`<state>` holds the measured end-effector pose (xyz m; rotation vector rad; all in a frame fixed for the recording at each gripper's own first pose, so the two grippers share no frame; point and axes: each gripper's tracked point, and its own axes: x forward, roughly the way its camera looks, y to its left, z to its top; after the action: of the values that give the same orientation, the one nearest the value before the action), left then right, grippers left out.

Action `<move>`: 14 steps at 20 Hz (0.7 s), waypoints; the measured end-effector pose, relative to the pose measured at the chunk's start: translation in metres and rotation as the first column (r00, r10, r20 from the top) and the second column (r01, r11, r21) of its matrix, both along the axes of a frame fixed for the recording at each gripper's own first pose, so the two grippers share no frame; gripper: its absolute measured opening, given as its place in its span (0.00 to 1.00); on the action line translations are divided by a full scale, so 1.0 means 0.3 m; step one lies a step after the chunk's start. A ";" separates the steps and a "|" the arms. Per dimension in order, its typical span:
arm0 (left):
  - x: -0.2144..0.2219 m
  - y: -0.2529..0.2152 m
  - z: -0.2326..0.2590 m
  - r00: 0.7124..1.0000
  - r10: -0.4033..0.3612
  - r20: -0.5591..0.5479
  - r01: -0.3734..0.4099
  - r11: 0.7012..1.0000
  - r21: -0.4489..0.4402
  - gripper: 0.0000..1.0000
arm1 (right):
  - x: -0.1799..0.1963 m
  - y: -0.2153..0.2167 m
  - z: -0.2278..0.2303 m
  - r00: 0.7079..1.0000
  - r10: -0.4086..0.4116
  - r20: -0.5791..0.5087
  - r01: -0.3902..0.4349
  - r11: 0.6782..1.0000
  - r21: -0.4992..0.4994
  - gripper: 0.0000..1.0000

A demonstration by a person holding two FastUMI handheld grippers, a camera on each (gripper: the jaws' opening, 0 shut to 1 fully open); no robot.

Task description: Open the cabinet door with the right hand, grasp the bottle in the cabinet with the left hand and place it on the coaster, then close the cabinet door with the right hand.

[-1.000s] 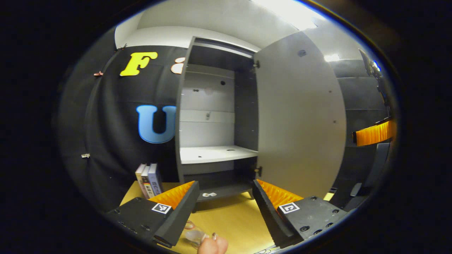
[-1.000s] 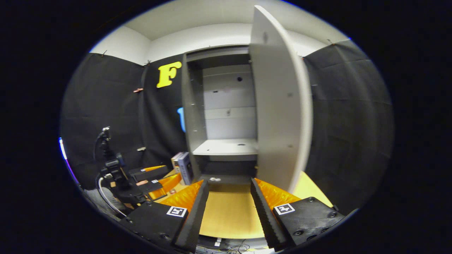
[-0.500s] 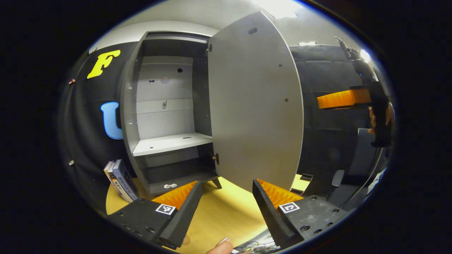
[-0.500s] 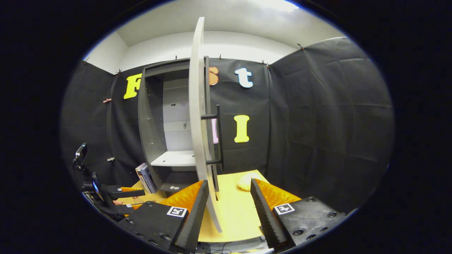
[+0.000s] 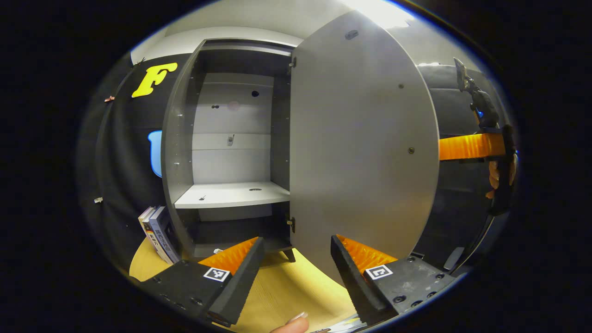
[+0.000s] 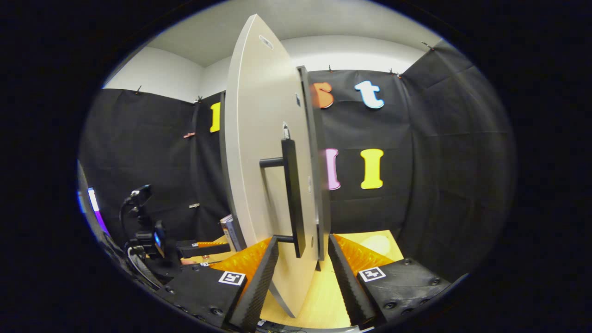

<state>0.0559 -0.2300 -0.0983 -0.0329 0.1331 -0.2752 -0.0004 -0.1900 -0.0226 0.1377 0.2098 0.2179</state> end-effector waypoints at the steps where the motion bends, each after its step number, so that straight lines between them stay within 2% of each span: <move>1: 0.004 0.011 0.001 1.000 0.019 -0.003 -0.019 1.000 -0.002 0.91 | 0.001 0.022 -0.004 0.999 0.037 -0.006 -0.037 0.999 0.001 0.74; 5: 0.005 0.092 0.004 0.996 0.084 -0.014 -0.084 0.996 0.005 0.91 | 0.045 0.171 -0.023 0.988 0.151 -0.013 -0.151 0.988 0.020 0.74; 10: -0.048 0.315 0.028 0.982 0.190 -0.002 -0.190 0.982 0.022 0.91 | 0.095 0.403 -0.020 0.973 0.231 -0.010 -0.230 0.971 0.067 0.74; 14: -0.124 0.512 0.040 0.961 0.277 -0.006 -0.276 0.960 0.037 0.91 | 0.211 0.565 -0.039 0.964 0.266 0.000 -0.264 0.958 0.114 0.74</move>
<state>0.0189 -0.0764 -0.0863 -0.0175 0.1425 0.0071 0.0628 -0.0206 -0.0344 0.2244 0.2316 0.4965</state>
